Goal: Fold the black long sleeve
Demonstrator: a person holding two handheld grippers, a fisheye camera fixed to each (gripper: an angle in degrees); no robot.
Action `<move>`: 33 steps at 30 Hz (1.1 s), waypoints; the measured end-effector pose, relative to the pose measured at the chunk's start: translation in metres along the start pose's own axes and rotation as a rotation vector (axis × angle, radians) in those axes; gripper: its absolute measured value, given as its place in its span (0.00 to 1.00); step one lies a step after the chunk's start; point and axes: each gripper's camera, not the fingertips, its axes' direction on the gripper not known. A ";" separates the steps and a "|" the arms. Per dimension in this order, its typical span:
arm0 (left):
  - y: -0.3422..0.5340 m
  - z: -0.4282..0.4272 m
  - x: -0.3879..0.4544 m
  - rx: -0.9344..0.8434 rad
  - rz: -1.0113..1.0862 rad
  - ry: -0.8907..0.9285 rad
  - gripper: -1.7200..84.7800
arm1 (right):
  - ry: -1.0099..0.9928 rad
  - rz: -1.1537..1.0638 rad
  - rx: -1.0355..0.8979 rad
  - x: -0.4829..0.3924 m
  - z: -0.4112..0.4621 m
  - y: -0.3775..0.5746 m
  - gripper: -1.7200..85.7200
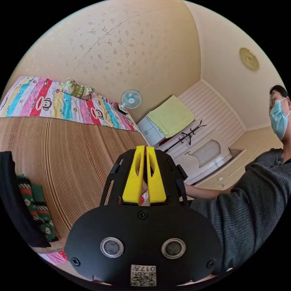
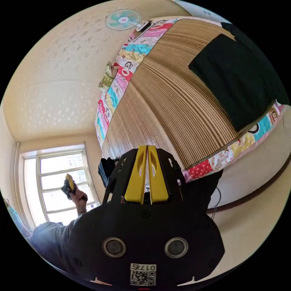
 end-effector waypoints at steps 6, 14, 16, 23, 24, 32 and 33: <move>-0.007 0.055 0.043 -0.093 0.074 -0.037 0.01 | 0.017 0.158 0.089 0.097 -0.071 -0.038 0.02; -0.022 0.128 0.066 -0.105 0.038 -0.092 0.01 | 0.144 0.280 0.213 0.171 -0.173 -0.125 0.04; -0.027 0.151 0.071 -0.105 0.030 -0.079 0.02 | 0.214 0.273 0.231 0.177 -0.194 -0.152 0.05; -0.036 0.205 0.079 -0.112 -0.057 -0.130 0.03 | 0.378 0.283 0.079 0.218 -0.205 -0.259 0.11; -0.038 0.214 0.080 -0.124 -0.071 -0.126 0.03 | 0.314 0.314 -0.025 0.232 -0.188 -0.273 0.10; -0.060 0.247 0.080 -0.163 -0.049 -0.181 0.01 | -0.234 0.008 -0.153 0.201 -0.135 -0.257 0.04; -0.063 0.251 0.077 -0.156 -0.052 -0.177 0.01 | -0.221 -0.061 -0.188 0.185 -0.122 -0.247 0.04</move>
